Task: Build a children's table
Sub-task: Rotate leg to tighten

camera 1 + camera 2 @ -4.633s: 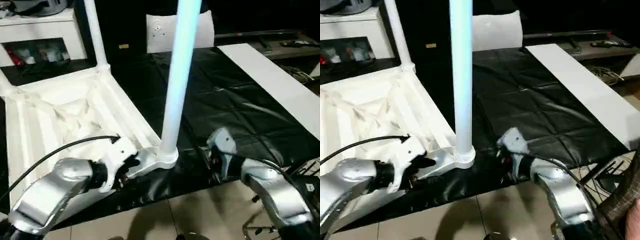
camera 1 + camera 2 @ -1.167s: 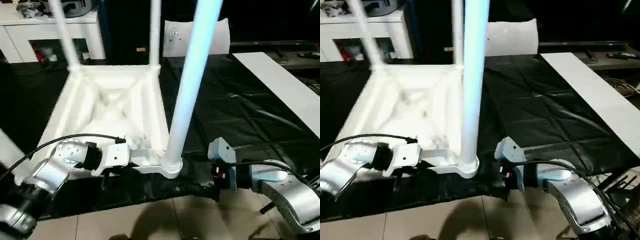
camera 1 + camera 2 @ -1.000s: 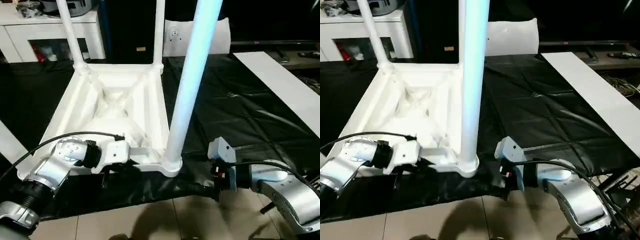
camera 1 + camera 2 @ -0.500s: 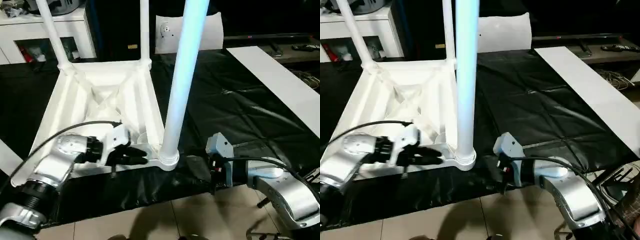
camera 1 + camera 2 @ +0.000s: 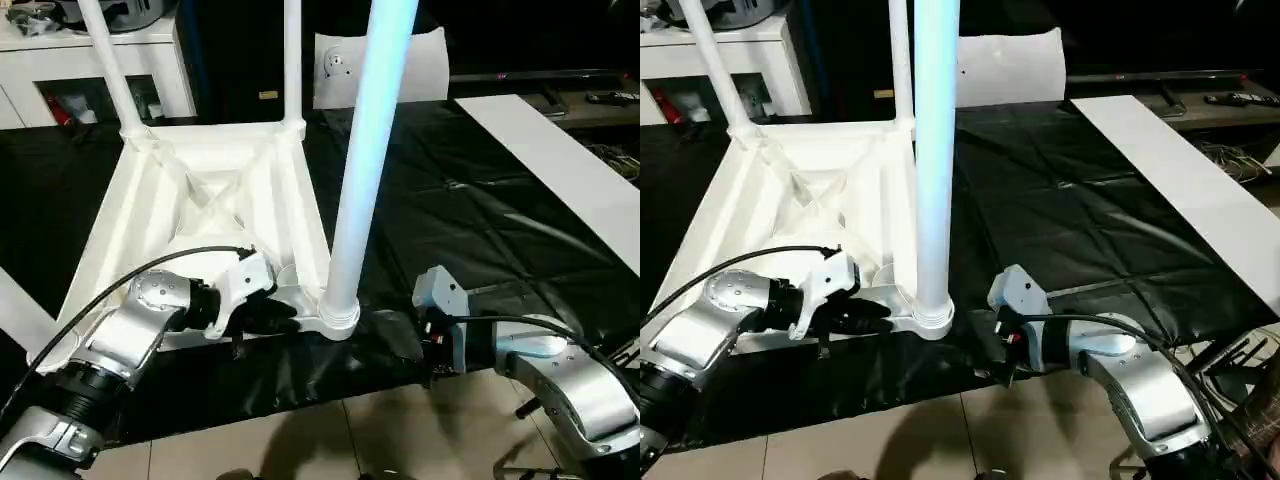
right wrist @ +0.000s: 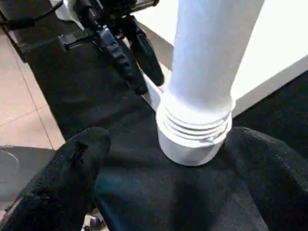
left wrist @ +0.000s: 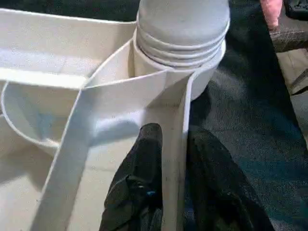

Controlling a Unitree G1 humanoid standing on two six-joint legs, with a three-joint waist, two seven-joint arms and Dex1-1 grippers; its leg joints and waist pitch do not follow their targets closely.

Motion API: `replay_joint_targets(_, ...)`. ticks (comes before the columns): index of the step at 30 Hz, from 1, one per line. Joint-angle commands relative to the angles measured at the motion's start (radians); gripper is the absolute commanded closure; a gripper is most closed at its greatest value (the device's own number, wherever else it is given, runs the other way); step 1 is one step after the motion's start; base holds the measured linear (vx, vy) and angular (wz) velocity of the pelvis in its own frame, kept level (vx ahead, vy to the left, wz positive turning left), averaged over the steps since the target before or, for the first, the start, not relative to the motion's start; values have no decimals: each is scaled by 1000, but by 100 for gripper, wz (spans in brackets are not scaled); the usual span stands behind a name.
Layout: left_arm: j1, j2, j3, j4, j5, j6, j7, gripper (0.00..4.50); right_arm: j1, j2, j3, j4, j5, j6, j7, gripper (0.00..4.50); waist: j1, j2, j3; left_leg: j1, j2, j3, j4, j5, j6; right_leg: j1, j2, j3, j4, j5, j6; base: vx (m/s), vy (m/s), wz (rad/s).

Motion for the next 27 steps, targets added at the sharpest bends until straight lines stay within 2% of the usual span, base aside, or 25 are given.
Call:
replay_joint_targets(1,1,0,-8,-6,18,-5,12,362,-10,-3,1,4,-8,-14,-3,0,-1,-2,-58,3,35,-12,-74,-215,19,44,-72,49,-77,-349,-145,0,0,0)
replay_joint_targets(3,-4,-5,-11,7,27,-15,24,362,-11,-2,1,7,-11,-17,-3,0,-1,-2,-57,4,34,-11,-74,-224,19,44,-72,49,-79,-359,-145,0,0,0)
replay_joint_targets(4,-6,-8,-10,13,28,-18,30,388,-11,-2,1,8,-12,-18,-3,0,-1,-2,-56,5,34,-11,-74,-233,20,42,-72,49,-82,-375,-141,0,0,0)
replay_joint_targets(8,-12,-16,-4,25,46,-41,34,402,-11,-1,-1,11,-14,-23,-6,0,-1,-2,-52,8,33,-11,-75,-260,18,39,-74,48,-92,-447,-118,0,0,0)
replay_joint_targets(10,-11,-2,-24,18,59,-53,7,438,-10,1,-4,17,-18,-30,-10,0,-2,-3,-53,7,32,-14,-76,-263,16,39,-74,46,-93,-478,-100,0,0,0)
replay_joint_targets(12,-10,4,-35,18,71,-74,-5,446,-11,3,-5,23,-21,-35,-12,0,-1,-3,-53,7,32,-14,-76,-264,18,37,-75,46,-97,-488,-93,0,0,0)
replay_joint_targets(14,-11,8,-44,24,85,-91,-10,446,-15,6,-5,31,-24,-41,-16,0,-5,-3,-56,2,33,-16,-77,-251,17,41,-74,47,-89,-449,-101,0,0,0)
replay_joint_targets(15,-12,7,-46,29,87,-102,-16,446,-16,8,-5,34,-25,-42,-17,0,-6,-2,-56,4,34,-15,-76,-249,18,39,-74,47,-89,-437,-106,0,0,0)
replay_joint_targets(19,-21,9,-54,41,102,-141,-34,446,-22,10,-6,39,-26,-44,-19,0,-7,-2,-60,2,35,-12,-74,-213,26,44,-72,49,-77,-329,-150,0,0,0)
replay_joint_targets(21,-23,12,-64,50,101,-166,-69,446,-26,11,-4,45,-26,-45,-17,0,-7,-2,-59,3,34,-10,-74,-216,28,44,-72,50,-77,-327,-155,0,0,0)
replay_joint_targets(22,-23,8,-61,56,85,-187,-95,446,-29,12,-4,48,-21,-49,-10,0,-8,-11,-58,2,34,-9,-74,-219,28,44,-72,50,-78,-338,-153,0,0,0)
replay_joint_targets(23,-24,7,-60,57,83,-190,-98,446,-29,12,-4,49,-20,-48,-9,0,-6,-6,-58,3,34,-11,-74,-220,27,45,-75,50,-78,-352,-151,0,0,0)
replay_joint_targets(25,-37,5,-61,75,74,-236,-146,446,-41,17,-6,57,-1,-53,19,0,-7,-9,-58,3,34,-10,-73,-225,28,43,-75,50,-80,-368,-147,0,0,0)
replay_joint_targets(27,-52,4,-66,100,77,-276,-167,446,-52,24,-10,71,7,-65,37,0,-6,-7,-57,6,34,-10,-74,-231,30,40,-75,50,-82,-380,-144,0,0,0)
